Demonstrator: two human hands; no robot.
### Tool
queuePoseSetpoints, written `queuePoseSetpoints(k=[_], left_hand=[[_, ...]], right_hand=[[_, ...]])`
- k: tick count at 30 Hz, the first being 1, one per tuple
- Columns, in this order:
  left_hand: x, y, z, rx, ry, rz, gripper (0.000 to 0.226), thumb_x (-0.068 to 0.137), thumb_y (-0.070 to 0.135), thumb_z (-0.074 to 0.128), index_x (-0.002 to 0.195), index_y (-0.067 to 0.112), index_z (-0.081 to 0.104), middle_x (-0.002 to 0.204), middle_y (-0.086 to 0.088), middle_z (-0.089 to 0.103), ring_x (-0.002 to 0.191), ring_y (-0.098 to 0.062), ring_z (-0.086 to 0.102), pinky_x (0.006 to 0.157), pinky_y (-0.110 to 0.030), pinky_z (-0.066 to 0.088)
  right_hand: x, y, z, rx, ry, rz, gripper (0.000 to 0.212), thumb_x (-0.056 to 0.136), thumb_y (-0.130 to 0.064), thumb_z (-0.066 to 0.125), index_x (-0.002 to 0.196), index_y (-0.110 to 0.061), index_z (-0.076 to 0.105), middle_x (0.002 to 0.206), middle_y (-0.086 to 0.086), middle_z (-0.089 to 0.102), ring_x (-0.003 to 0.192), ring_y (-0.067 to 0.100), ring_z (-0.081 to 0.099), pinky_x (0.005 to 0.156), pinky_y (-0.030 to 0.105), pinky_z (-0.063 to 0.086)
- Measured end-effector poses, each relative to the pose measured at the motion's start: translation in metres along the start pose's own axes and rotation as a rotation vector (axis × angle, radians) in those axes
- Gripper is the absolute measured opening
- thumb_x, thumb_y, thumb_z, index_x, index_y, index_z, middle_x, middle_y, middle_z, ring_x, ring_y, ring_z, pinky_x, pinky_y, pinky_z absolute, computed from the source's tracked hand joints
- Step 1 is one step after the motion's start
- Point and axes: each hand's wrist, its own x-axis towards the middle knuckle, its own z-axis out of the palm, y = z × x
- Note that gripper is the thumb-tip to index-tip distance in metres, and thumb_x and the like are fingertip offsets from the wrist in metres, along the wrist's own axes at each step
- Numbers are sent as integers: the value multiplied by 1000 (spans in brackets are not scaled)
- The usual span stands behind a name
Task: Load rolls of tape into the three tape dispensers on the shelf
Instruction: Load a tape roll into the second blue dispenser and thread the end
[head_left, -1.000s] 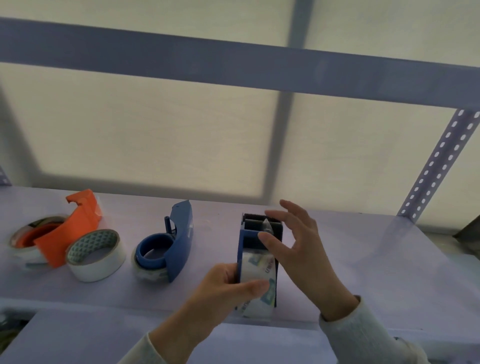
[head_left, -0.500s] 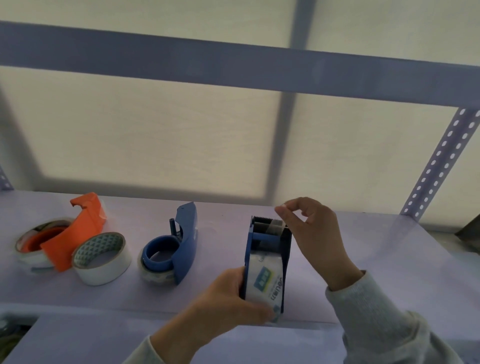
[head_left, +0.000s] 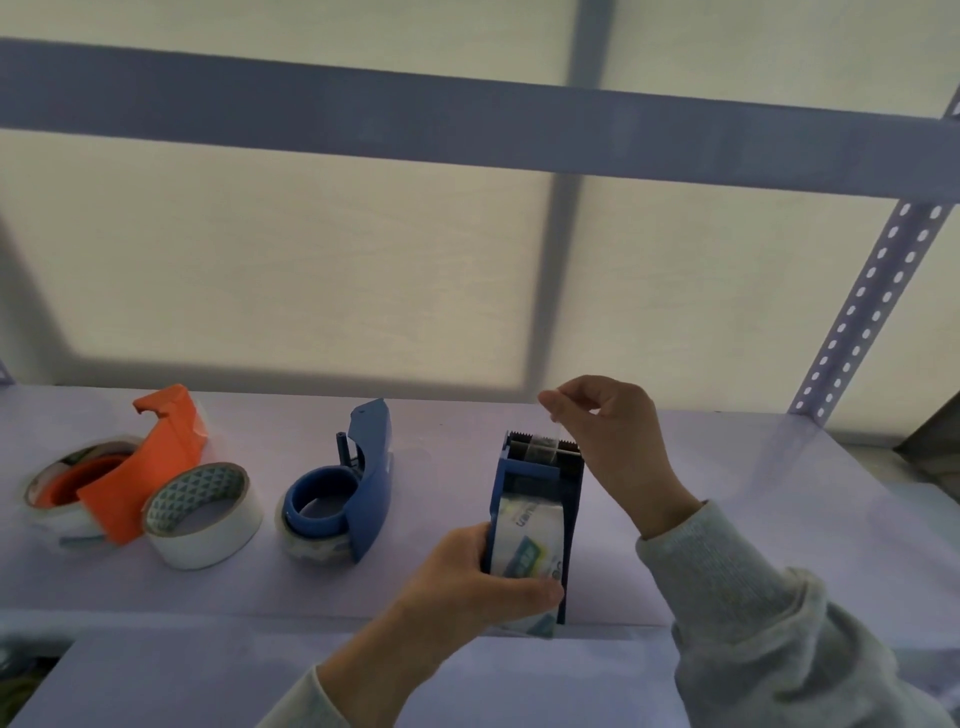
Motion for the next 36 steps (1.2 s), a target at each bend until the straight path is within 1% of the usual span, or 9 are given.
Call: queuePoseSetpoints(k=[5,8,11,15,21,25,28,32,36], left_hand=[[1,4,5,-85,88,-5,26,75,29,75,96,16,66,93,-5,71,93,-24,66,81,-34,55],[2,3,7,-83,123,-27,29,76,28,74,100,15,66,98,-8,71,97,-26,65,88,-41,54],[2,1,5,-58,101,-24,31,75,22,76,103,15,65,98,-9,70,97,-27,65,86,-38,55],[0,0,4,-53,66,6,28,71,15,79,96,17,65,90,-4,70,92,-22,67,77,-31,57],[-1,2,2,-236,164,11,40,58,45,73,82,13,70,74,-3,74,72,-19,71,62,-28,55],[-3,1,3,-154,100,-14,20,65,25,84,76,12,72,71,-3,73,67,-15,70,60,-26,55],[-7,0,7,-114,54,-14,14,68,19,81,76,13,71,71,-1,72,69,-13,69,61,-23,54],[-10,1,8,-228,140,13,42,53,40,86,76,8,70,69,-3,72,63,-15,68,58,-26,54],[-13,3,6,-241,159,15,41,51,38,78,80,10,69,65,2,71,59,-9,68,55,-21,52]], right_hand=[[-2,-3,5,39,9,-19,23,87,-26,69,69,-11,69,68,9,70,53,2,49,56,9,40],[0,-4,5,19,19,-26,23,87,-27,69,69,-11,69,68,9,70,55,6,50,56,9,40],[7,-3,1,39,45,-19,24,87,-27,68,67,-13,68,63,10,67,49,4,46,52,11,40],[17,-4,-3,4,25,2,26,87,-29,69,63,-19,65,51,-4,56,41,2,42,51,14,38],[20,-3,-2,18,3,-6,26,86,-28,70,63,-17,66,48,-4,54,38,2,40,48,13,36],[30,-3,-12,91,130,5,28,87,-26,69,66,-7,67,45,-10,52,37,3,36,44,12,33],[34,-2,-18,55,122,-28,29,87,-27,69,66,-8,68,48,-3,53,41,8,36,44,15,33],[34,2,-18,71,122,-2,29,87,-27,69,66,-7,69,50,7,54,43,9,36,48,19,34],[37,7,-23,202,159,70,24,85,-22,71,69,-4,71,74,25,69,61,21,47,61,32,40]])
